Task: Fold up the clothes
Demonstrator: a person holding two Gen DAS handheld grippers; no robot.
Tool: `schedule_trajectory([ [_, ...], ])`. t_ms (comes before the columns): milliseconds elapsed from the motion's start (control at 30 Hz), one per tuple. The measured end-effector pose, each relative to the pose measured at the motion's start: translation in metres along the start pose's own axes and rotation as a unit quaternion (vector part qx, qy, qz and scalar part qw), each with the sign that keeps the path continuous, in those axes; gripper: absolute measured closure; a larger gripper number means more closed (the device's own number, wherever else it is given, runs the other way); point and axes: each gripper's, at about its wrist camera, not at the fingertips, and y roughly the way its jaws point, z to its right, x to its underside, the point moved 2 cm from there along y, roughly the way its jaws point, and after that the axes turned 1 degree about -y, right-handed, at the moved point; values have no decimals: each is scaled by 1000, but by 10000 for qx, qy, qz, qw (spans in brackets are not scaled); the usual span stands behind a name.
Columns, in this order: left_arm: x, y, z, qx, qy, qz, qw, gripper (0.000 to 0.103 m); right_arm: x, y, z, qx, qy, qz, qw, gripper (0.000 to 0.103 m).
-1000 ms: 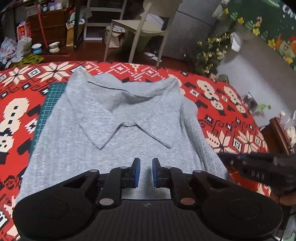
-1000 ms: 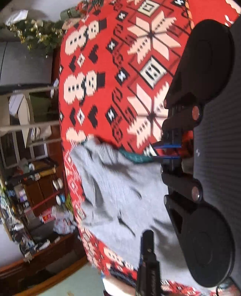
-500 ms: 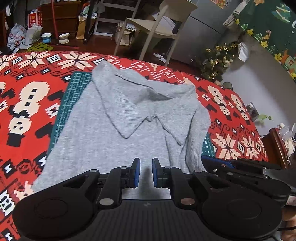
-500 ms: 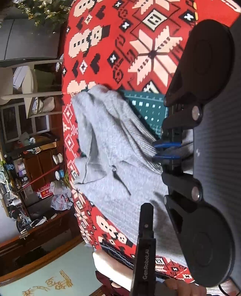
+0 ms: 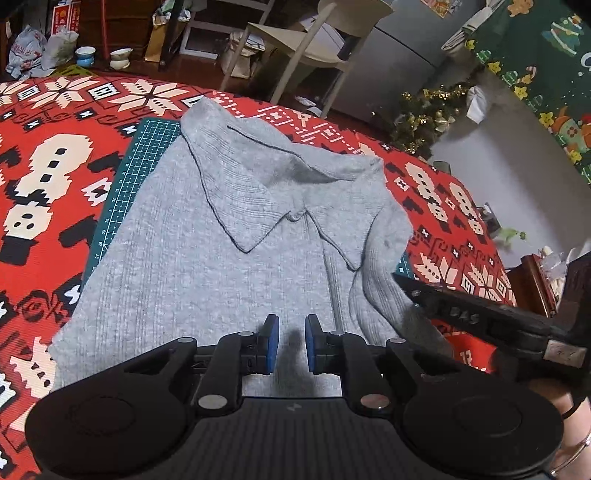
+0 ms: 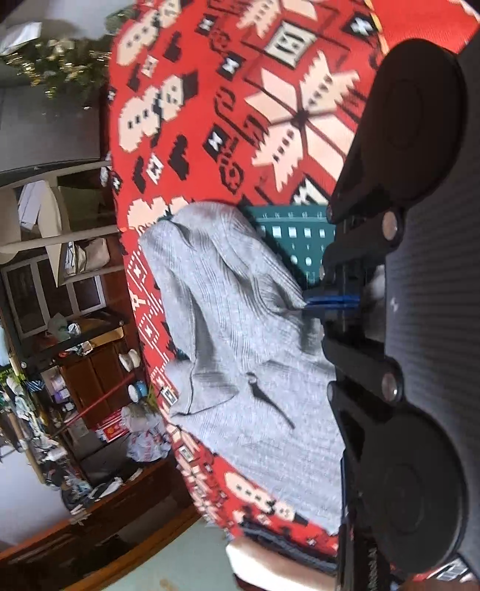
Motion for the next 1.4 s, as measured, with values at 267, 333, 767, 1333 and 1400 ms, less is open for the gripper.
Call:
schedule_trajectory([
  [267, 7, 6, 2, -4, 228, -110, 9997, 90, -26, -28, 61, 1011, -198, 143, 9946, 102],
  [333, 9, 8, 3, -33, 259, -154, 9995, 90, -35, -29, 79, 1195, -187, 129, 9926, 102],
  [767, 10, 5, -1, -92, 343, -177, 9992, 90, -16, -47, 100, 1048, 180, 212, 9941, 90],
  [1333, 16, -3, 4, -88, 330, -165, 9993, 90, 19, -35, 39, 647, -399, 80, 9971, 88],
  [1400, 16, -6, 6, -84, 354, -130, 9993, 90, 21, -30, 35, 683, -405, 74, 9968, 87],
])
